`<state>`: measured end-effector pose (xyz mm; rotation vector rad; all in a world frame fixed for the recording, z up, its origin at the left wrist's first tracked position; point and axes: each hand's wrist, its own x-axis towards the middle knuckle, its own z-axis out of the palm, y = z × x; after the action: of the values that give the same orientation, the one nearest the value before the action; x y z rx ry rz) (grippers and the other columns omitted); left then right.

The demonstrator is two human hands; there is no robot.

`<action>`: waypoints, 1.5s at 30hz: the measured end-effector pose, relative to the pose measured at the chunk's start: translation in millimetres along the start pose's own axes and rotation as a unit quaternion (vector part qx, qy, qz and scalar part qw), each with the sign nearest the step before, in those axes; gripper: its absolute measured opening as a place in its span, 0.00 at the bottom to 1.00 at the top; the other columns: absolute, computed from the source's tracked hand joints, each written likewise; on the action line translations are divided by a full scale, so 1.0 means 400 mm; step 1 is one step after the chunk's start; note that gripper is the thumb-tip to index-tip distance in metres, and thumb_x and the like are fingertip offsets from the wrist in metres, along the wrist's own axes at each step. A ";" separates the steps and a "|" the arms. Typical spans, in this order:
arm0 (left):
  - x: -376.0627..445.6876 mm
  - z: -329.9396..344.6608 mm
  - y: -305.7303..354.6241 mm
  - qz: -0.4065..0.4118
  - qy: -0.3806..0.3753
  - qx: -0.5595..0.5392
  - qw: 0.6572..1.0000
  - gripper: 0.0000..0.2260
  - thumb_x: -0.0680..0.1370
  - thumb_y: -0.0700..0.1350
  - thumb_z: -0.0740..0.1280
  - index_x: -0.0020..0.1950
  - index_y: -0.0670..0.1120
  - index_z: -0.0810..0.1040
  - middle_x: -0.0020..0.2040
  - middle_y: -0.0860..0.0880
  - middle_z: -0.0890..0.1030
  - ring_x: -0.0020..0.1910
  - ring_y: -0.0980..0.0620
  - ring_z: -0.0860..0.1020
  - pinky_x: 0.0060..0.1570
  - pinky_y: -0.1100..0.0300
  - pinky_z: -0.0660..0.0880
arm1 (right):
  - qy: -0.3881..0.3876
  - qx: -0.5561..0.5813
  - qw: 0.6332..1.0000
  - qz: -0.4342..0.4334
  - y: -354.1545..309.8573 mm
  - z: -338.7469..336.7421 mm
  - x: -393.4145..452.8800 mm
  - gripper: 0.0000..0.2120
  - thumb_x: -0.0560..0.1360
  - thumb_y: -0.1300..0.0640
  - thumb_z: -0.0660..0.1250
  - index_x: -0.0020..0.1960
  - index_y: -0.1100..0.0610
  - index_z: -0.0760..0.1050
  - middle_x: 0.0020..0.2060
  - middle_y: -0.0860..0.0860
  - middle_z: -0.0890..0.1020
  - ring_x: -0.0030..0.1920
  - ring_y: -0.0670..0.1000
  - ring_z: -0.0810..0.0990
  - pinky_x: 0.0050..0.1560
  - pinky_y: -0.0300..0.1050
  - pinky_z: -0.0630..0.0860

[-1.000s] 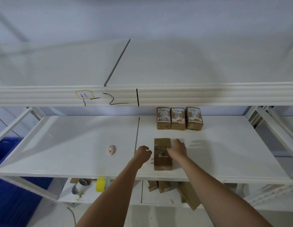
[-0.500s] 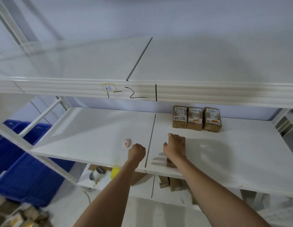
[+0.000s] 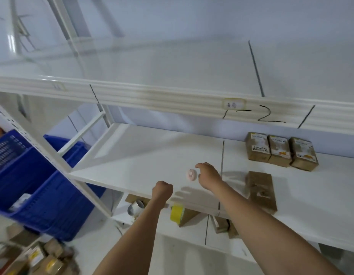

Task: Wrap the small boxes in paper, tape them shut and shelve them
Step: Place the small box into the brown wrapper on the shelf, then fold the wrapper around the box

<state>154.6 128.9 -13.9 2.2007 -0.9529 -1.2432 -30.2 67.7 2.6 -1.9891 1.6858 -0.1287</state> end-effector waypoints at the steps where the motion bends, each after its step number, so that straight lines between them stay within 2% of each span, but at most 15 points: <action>1: 0.006 -0.018 0.003 0.011 -0.006 0.011 1.000 0.09 0.76 0.40 0.59 0.48 0.39 0.78 0.46 0.41 0.81 0.40 0.43 0.75 0.38 0.57 0.72 | -0.010 -0.007 1.000 -0.001 -0.022 0.009 0.025 0.23 0.81 0.64 0.60 0.75 0.56 0.67 0.71 0.57 0.69 0.70 0.57 0.69 0.68 0.50 0.69; 3: 0.031 -0.039 0.011 0.038 -0.016 0.047 0.998 0.09 0.77 0.40 0.58 0.49 0.41 0.77 0.44 0.43 0.79 0.41 0.44 0.76 0.40 0.56 0.73 | -0.030 -0.021 0.999 0.006 -0.053 0.029 0.073 0.24 0.80 0.65 0.59 0.76 0.54 0.66 0.72 0.56 0.68 0.71 0.57 0.69 0.68 0.51 0.70; 9: 0.112 -0.057 0.008 0.095 -0.044 0.097 0.990 0.14 0.80 0.41 0.59 0.60 0.43 0.81 0.56 0.41 0.83 0.57 0.41 0.80 0.56 0.52 0.79 | -0.081 -0.083 0.992 0.057 -0.075 0.083 0.162 0.31 0.79 0.71 0.55 0.79 0.53 0.61 0.76 0.57 0.66 0.73 0.59 0.67 0.70 0.52 0.70; 13: 0.147 -0.069 0.004 0.087 -0.071 0.079 0.990 0.14 0.80 0.41 0.59 0.60 0.42 0.81 0.57 0.41 0.82 0.59 0.39 0.80 0.56 0.51 0.78 | -0.047 -0.106 0.991 0.065 -0.065 0.109 0.177 0.22 0.80 0.67 0.59 0.73 0.57 0.68 0.68 0.58 0.74 0.66 0.60 0.73 0.65 0.54 0.73; 18: 0.172 -0.086 0.005 -0.002 -0.145 0.057 0.988 0.12 0.80 0.41 0.59 0.49 0.39 0.82 0.44 0.45 0.83 0.40 0.44 0.80 0.42 0.55 0.78 | -0.037 -0.130 0.988 0.078 -0.065 0.123 0.192 0.17 0.79 0.66 0.60 0.67 0.61 0.72 0.65 0.59 0.72 0.66 0.60 0.72 0.66 0.54 0.72; 22: 0.160 -0.092 -0.017 -0.049 -0.237 0.126 0.962 0.14 0.81 0.43 0.57 0.47 0.41 0.82 0.46 0.46 0.84 0.42 0.46 0.80 0.46 0.55 0.79 | -0.063 -0.103 0.986 0.116 -0.076 0.115 0.192 0.02 0.75 0.65 0.66 0.46 0.59 0.74 0.50 0.59 0.73 0.49 0.61 0.75 0.48 0.46 0.74; 24: 0.161 -0.087 -0.030 -0.074 -0.247 0.137 0.956 0.14 0.81 0.43 0.57 0.47 0.42 0.82 0.45 0.47 0.84 0.42 0.46 0.80 0.47 0.55 0.79 | -0.077 -0.062 0.986 0.134 -0.070 0.121 0.201 0.15 0.71 0.65 0.68 0.34 0.55 0.64 0.39 0.57 0.69 0.40 0.56 0.69 0.36 0.43 0.66; 26: 0.157 -0.083 -0.040 -0.105 -0.258 0.153 0.948 0.15 0.81 0.42 0.56 0.44 0.43 0.82 0.44 0.49 0.84 0.42 0.47 0.80 0.51 0.55 0.79 | -0.065 -0.005 0.986 0.152 -0.082 0.112 0.183 0.11 0.71 0.65 0.68 0.35 0.55 0.69 0.35 0.56 0.73 0.37 0.58 0.72 0.31 0.44 0.70; 27: 0.158 -0.080 -0.045 -0.119 -0.276 0.171 0.938 0.15 0.81 0.42 0.56 0.44 0.43 0.81 0.44 0.49 0.84 0.43 0.48 0.81 0.54 0.55 0.80 | -0.053 0.030 0.986 0.152 -0.091 0.107 0.169 0.03 0.73 0.63 0.69 0.41 0.58 0.76 0.37 0.56 0.77 0.40 0.59 0.77 0.36 0.46 0.76; 29: 0.152 -0.074 -0.060 -0.144 -0.328 0.203 0.911 0.13 0.80 0.41 0.57 0.46 0.43 0.80 0.47 0.50 0.84 0.45 0.48 0.81 0.61 0.52 0.78 | -0.025 0.125 0.980 0.153 -0.100 0.097 0.143 0.05 0.76 0.60 0.70 0.48 0.63 0.80 0.40 0.54 0.80 0.44 0.55 0.80 0.44 0.45 0.77; 31: 0.150 -0.061 -0.088 -0.153 -0.353 0.186 0.904 0.09 0.81 0.42 0.61 0.56 0.41 0.79 0.57 0.48 0.81 0.51 0.45 0.79 0.64 0.49 0.76 | 0.006 0.206 0.965 0.159 -0.110 0.093 0.113 0.06 0.76 0.59 0.70 0.47 0.63 0.79 0.40 0.53 0.79 0.41 0.55 0.80 0.44 0.46 0.76; 34: 0.150 -0.031 -0.133 -0.146 -0.352 0.074 0.922 0.17 0.82 0.47 0.65 0.70 0.44 0.72 0.72 0.45 0.70 0.59 0.43 0.75 0.64 0.45 0.75 | 0.008 0.364 0.913 0.187 -0.125 0.085 0.061 0.06 0.78 0.61 0.70 0.52 0.62 0.75 0.47 0.55 0.79 0.42 0.57 0.84 0.52 0.50 0.83; 37: 0.144 0.000 -0.166 -0.141 -0.355 0.018 0.924 0.22 0.82 0.48 0.65 0.75 0.47 0.66 0.76 0.47 0.65 0.70 0.42 0.70 0.62 0.42 0.74 | -0.002 0.504 0.840 0.199 -0.128 0.076 0.013 0.09 0.78 0.64 0.70 0.58 0.63 0.77 0.53 0.59 0.79 0.44 0.58 0.83 0.45 0.47 0.84; 41: 0.130 0.016 -0.184 -0.143 -0.354 0.019 0.924 0.23 0.81 0.49 0.65 0.75 0.47 0.67 0.74 0.48 0.70 0.69 0.46 0.73 0.64 0.42 0.71 | -0.003 0.580 0.788 0.205 -0.113 0.079 -0.032 0.02 0.79 0.66 0.68 0.51 0.65 0.79 0.52 0.63 0.81 0.47 0.60 0.83 0.44 0.46 0.84; 45: 0.110 0.044 -0.183 -0.116 -0.324 0.042 0.938 0.15 0.82 0.48 0.65 0.68 0.46 0.73 0.62 0.49 0.80 0.63 0.51 0.78 0.67 0.48 0.67 | -0.006 0.611 0.762 0.214 -0.094 0.095 -0.052 0.10 0.79 0.68 0.67 0.58 0.71 0.74 0.53 0.66 0.82 0.52 0.61 0.84 0.50 0.50 0.83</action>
<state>180.7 144.4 -95.6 2.0309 -1.0013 -2.1551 13.9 102.9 -7.9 -0.6033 1.3594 -0.8047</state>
